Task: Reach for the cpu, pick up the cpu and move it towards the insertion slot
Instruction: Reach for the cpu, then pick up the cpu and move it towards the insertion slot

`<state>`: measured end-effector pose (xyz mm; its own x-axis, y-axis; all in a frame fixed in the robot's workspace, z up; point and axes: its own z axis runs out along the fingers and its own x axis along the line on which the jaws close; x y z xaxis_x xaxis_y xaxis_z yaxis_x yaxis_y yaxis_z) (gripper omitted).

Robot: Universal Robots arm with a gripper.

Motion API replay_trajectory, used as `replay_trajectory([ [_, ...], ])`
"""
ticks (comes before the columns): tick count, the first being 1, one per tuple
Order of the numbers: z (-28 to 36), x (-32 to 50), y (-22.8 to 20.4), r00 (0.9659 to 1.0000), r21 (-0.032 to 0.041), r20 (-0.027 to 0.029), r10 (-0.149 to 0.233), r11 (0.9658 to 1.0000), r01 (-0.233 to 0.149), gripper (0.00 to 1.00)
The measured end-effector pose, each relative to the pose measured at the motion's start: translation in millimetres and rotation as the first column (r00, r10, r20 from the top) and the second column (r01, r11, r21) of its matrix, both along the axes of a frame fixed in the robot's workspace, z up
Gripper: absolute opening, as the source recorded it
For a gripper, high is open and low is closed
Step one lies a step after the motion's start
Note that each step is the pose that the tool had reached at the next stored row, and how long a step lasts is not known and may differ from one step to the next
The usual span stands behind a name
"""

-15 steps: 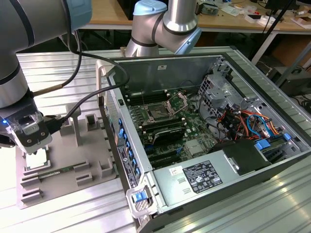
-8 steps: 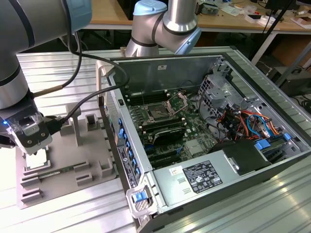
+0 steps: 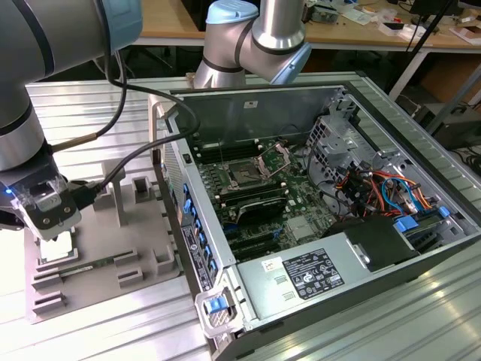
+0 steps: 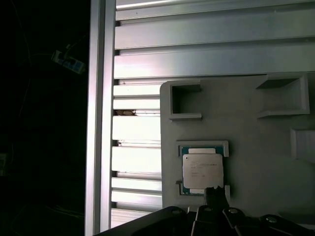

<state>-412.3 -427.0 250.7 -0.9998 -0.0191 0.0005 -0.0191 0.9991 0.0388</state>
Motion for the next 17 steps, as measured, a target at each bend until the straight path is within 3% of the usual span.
replay_trajectory([
  [17,-5.8,0.0,-0.4,1.0,0.0,0.0,0.0,1.0,0.0,0.11],
])
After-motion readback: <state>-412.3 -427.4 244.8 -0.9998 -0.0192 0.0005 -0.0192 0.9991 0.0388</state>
